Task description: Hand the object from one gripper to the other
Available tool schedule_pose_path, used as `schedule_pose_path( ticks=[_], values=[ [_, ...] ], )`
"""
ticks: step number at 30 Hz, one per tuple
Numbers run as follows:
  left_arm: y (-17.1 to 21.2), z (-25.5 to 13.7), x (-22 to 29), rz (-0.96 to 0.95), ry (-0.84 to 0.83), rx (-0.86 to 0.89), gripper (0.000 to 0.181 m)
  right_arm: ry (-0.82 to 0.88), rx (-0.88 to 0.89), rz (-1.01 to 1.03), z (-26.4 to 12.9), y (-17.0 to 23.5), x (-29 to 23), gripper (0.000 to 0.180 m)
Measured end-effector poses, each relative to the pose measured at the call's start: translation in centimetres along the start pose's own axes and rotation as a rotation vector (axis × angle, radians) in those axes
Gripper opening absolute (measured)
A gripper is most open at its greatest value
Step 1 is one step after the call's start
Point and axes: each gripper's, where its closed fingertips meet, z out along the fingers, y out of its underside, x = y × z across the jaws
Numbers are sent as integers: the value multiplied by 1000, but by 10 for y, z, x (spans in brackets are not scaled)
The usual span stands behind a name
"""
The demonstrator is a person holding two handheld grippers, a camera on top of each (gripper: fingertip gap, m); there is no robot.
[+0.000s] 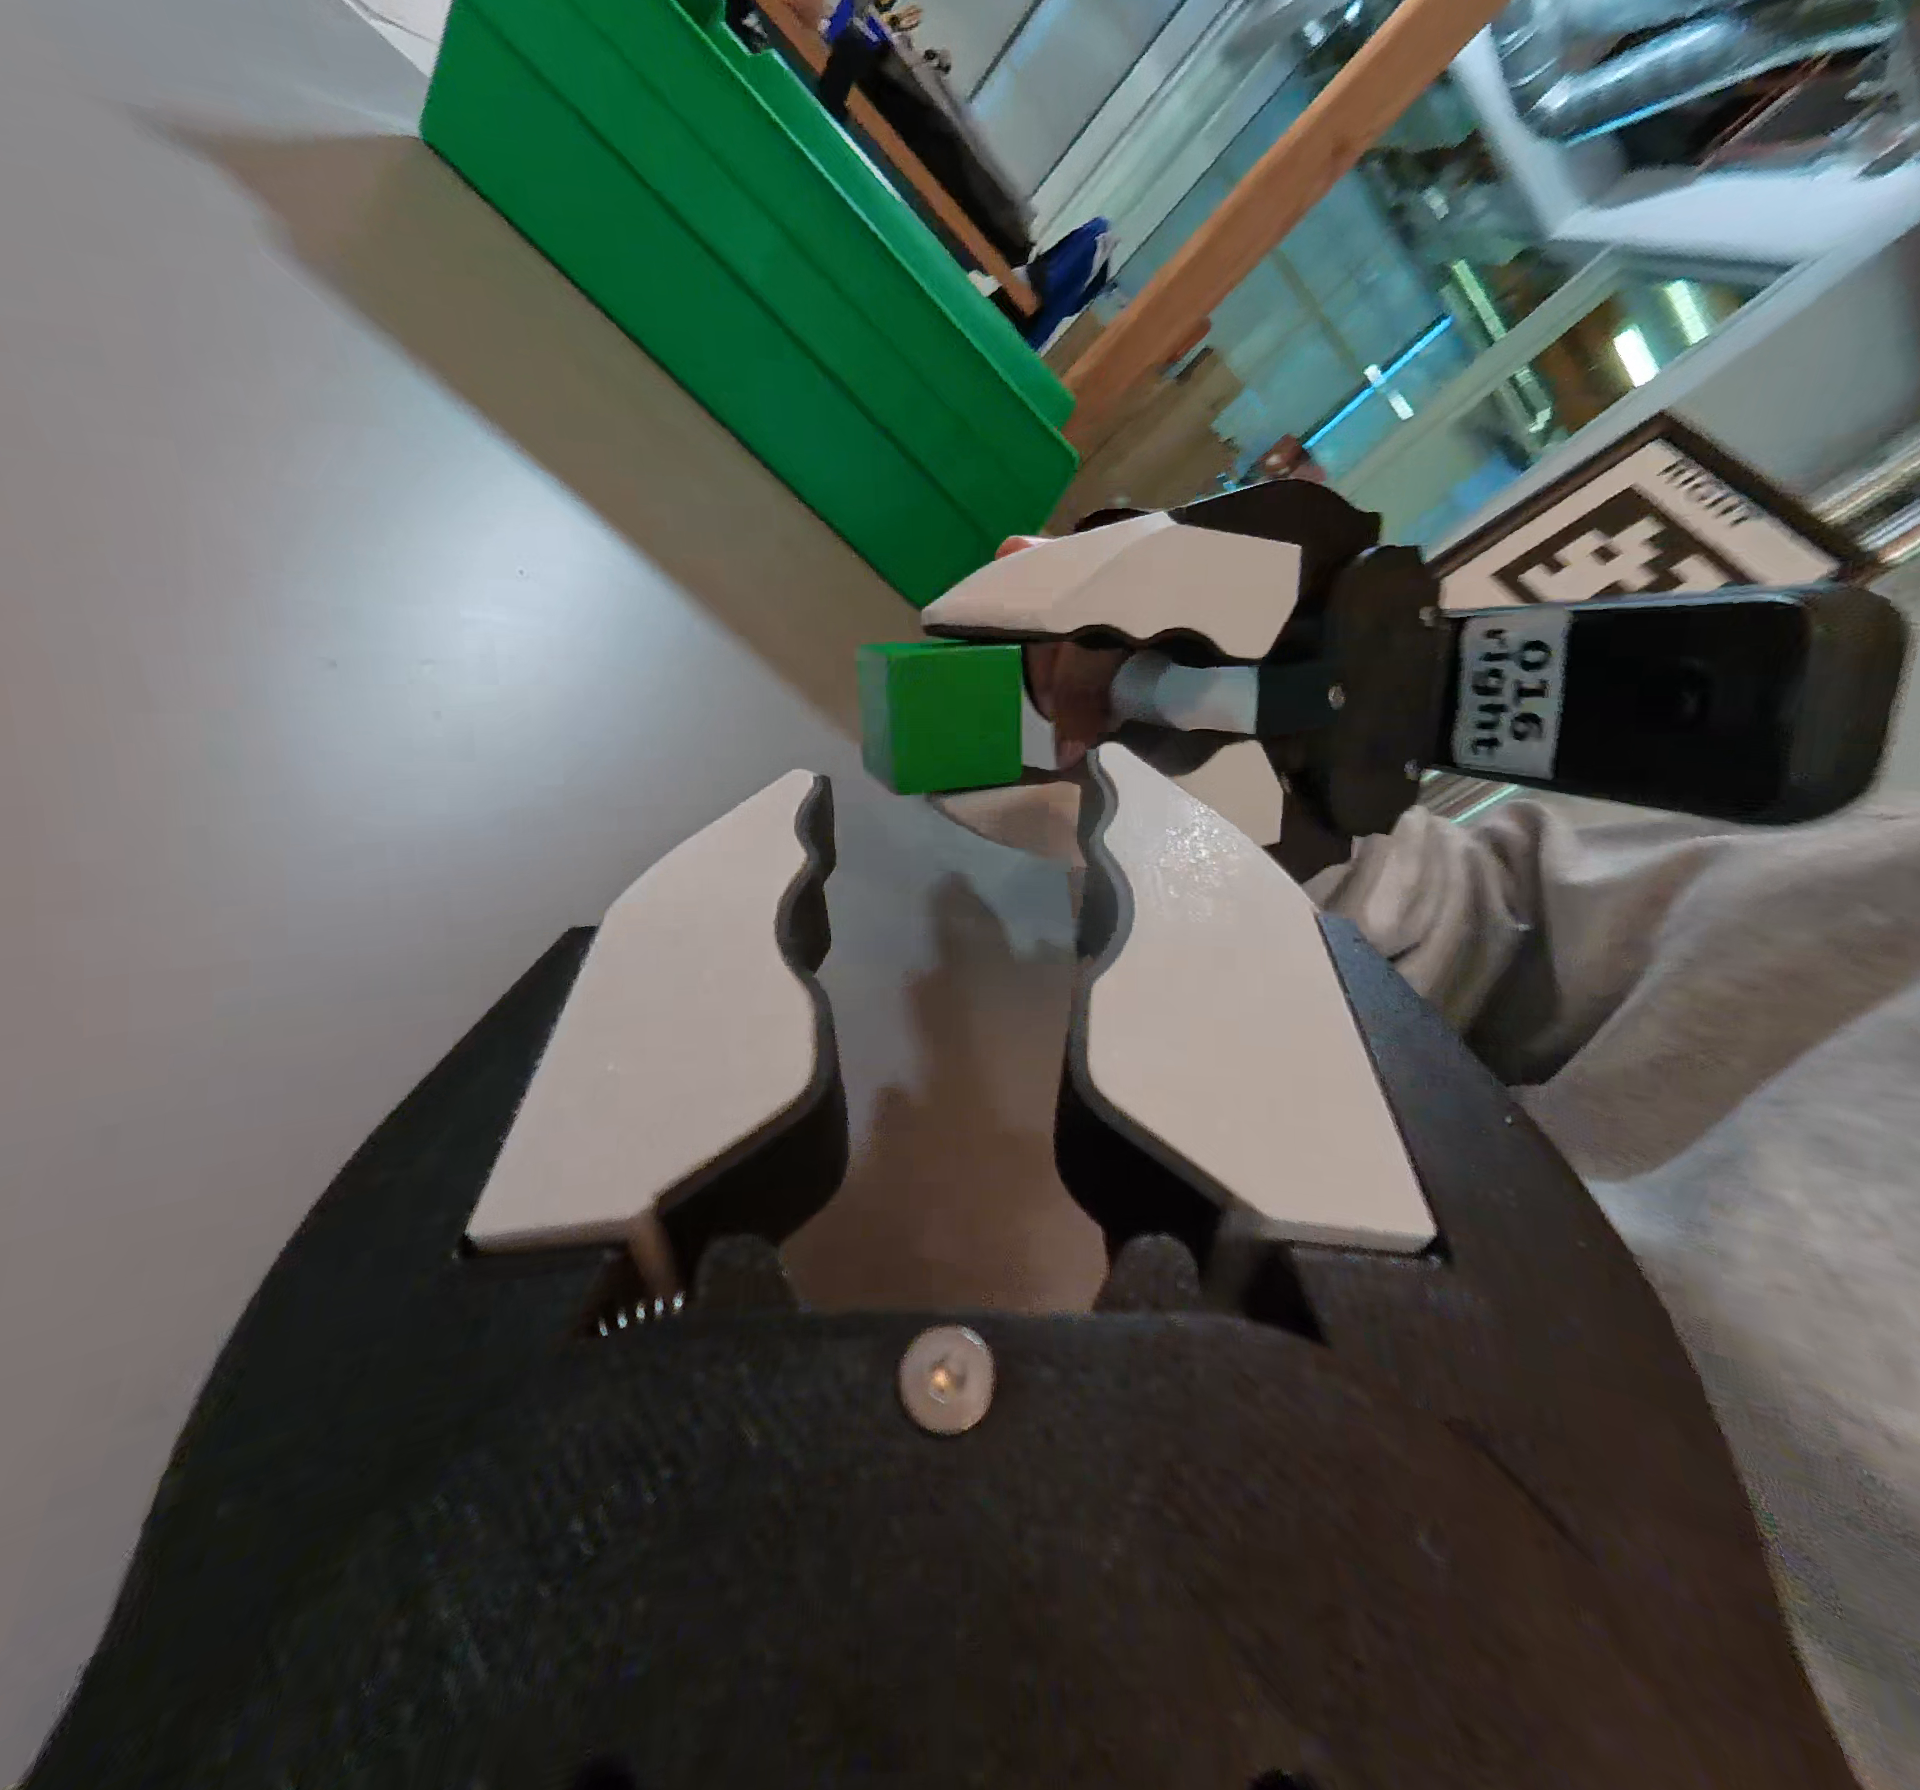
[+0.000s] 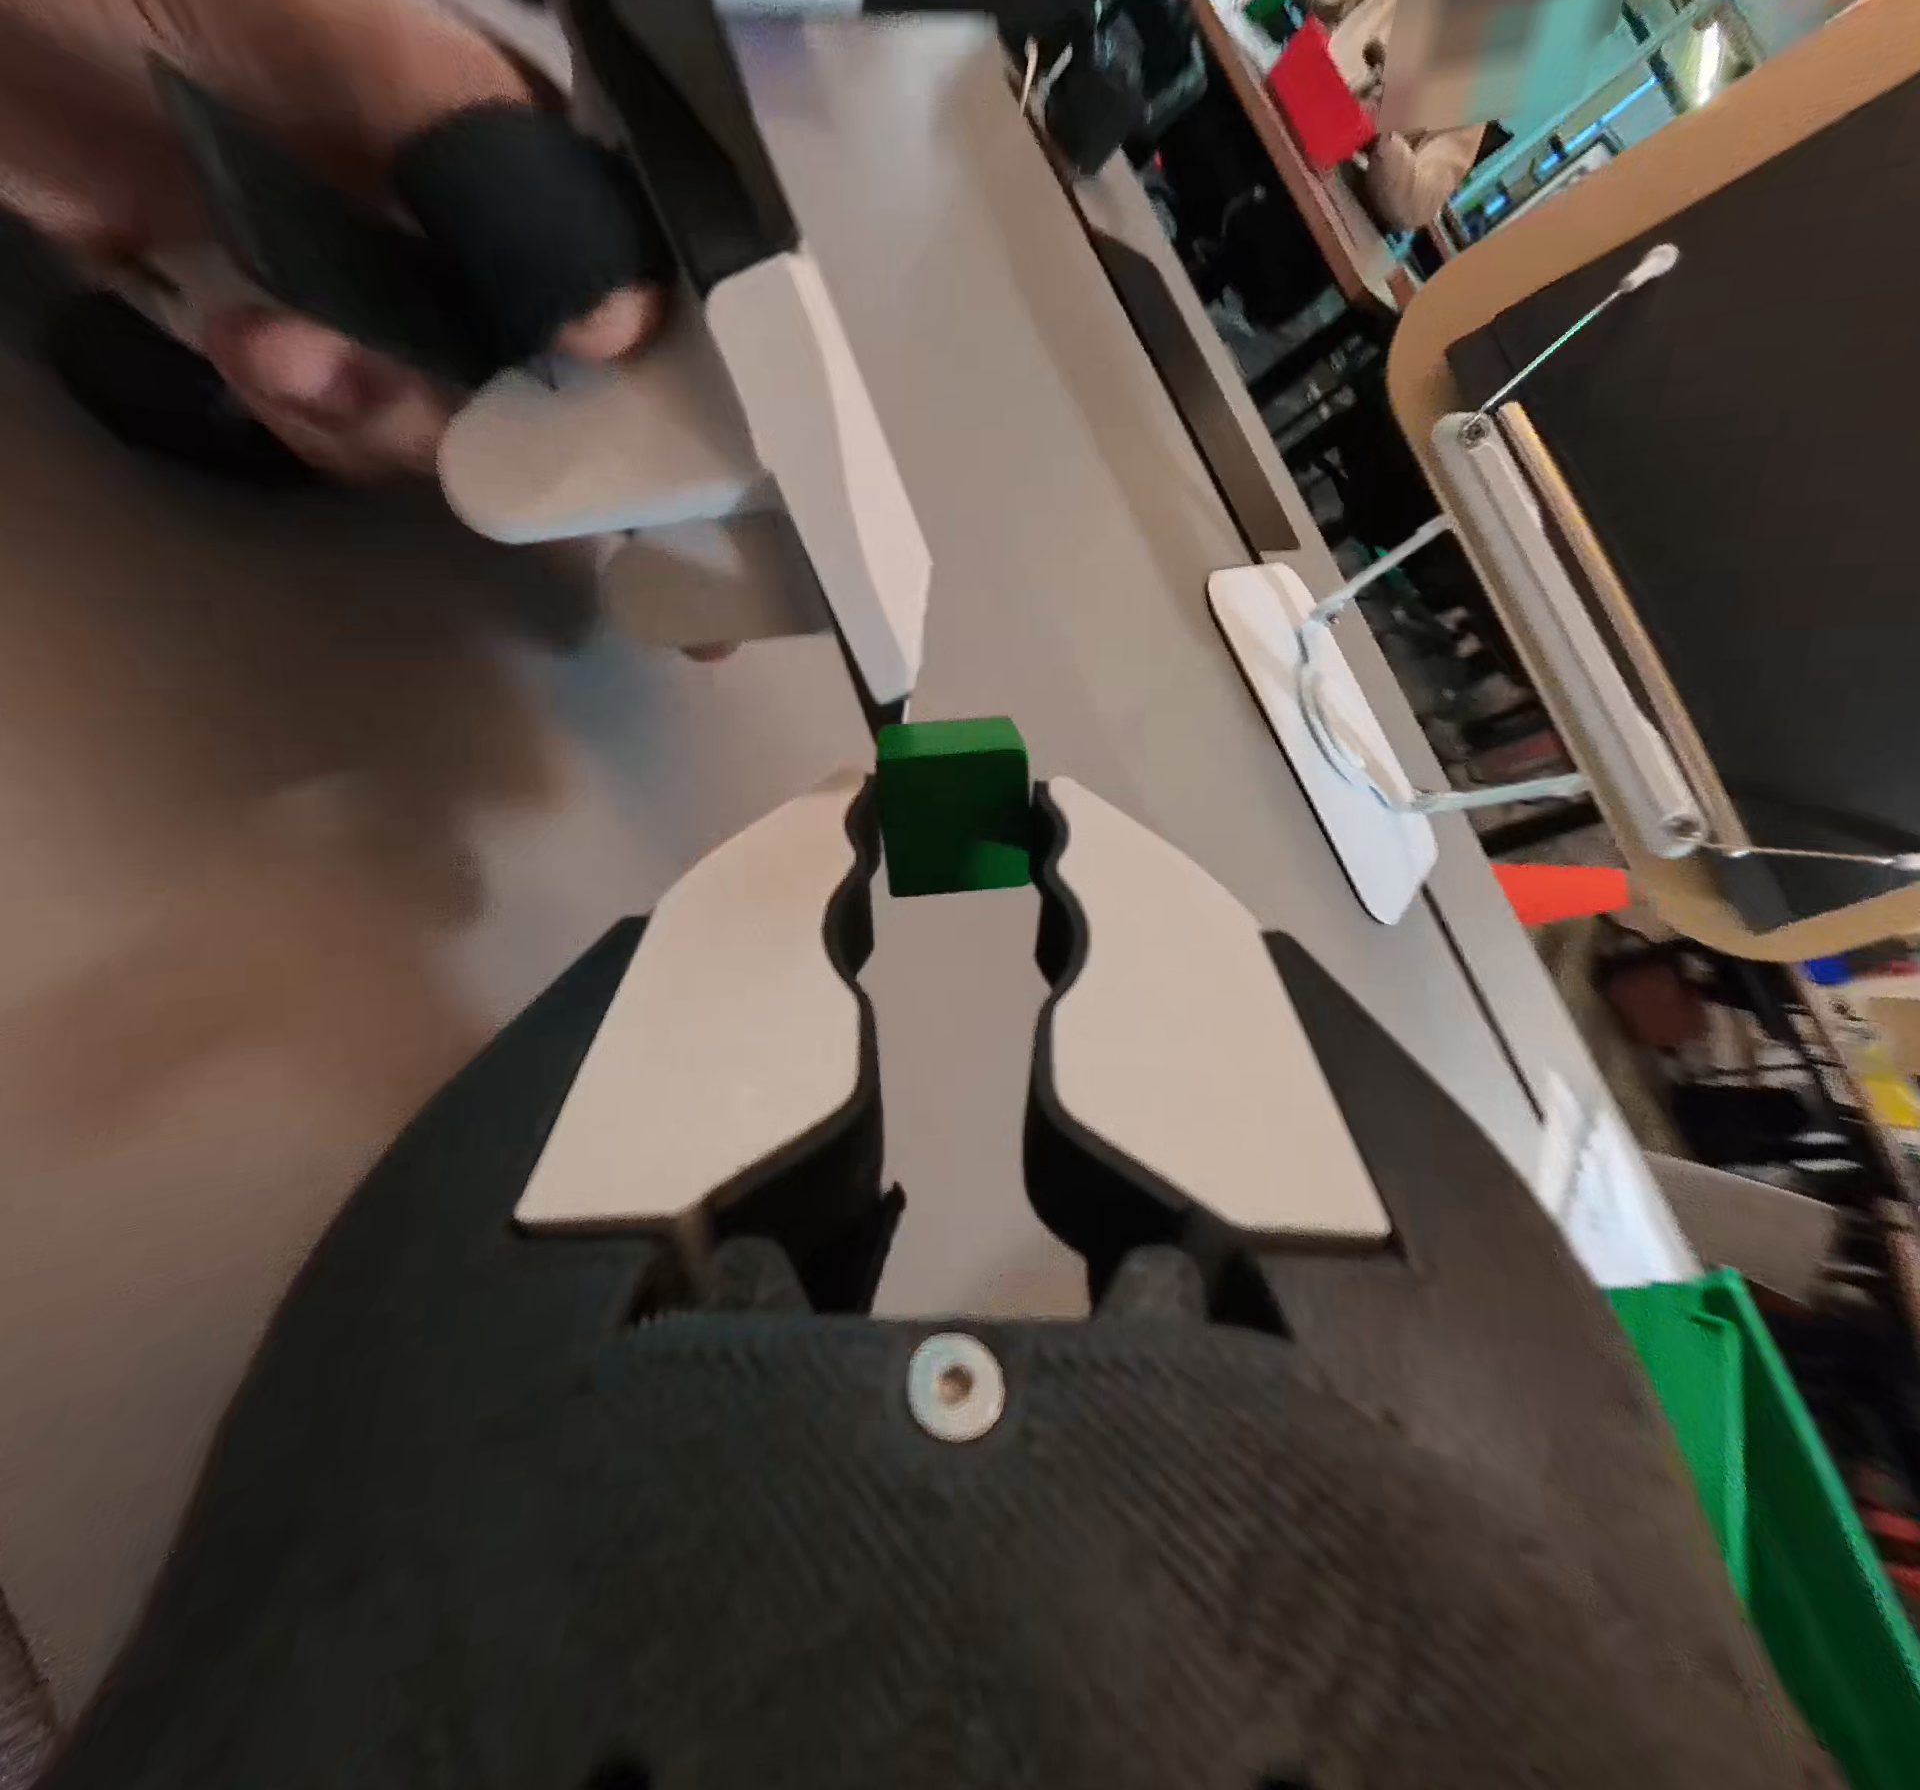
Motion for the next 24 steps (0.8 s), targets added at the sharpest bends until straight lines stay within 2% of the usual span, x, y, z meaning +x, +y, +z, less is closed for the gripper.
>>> schedule_pose_path(
  ticks=[1, 4, 8, 13, 16, 20, 22, 24],
  values=[
    [1, 1, -1, 24, -24, -10, 47, 14, -29, -43, 2, 2, -2, 28],
    [5, 3, -5, 85, -87, -38, 41, 42, -75, -144, 4, 1, -7, 28],
    [8, 5, -4, 95, -93, -57, 29, 42, -83, -178, 4, -3, -14, 28],
    [7, 4, -5, 74, -85, -48, 29, 56, -59, -166, 5, -5, -12, 28],
    [3, 1, -4, 30, -58, -18, 29, 88, 5, -137, 3, -11, -6, 46],
    [-6, -5, -3, -22, -6, 47, 29, 75, 187, 153, -8, -26, 13, 76],
    [-12, -8, 1, -46, 37, 83, 28, 30, 268, 343, -13, -26, 23, 82],
    [-14, -9, 5, -50, 76, 102, 28, -61, 335, 543, -16, -23, 29, 80]
  ],
)
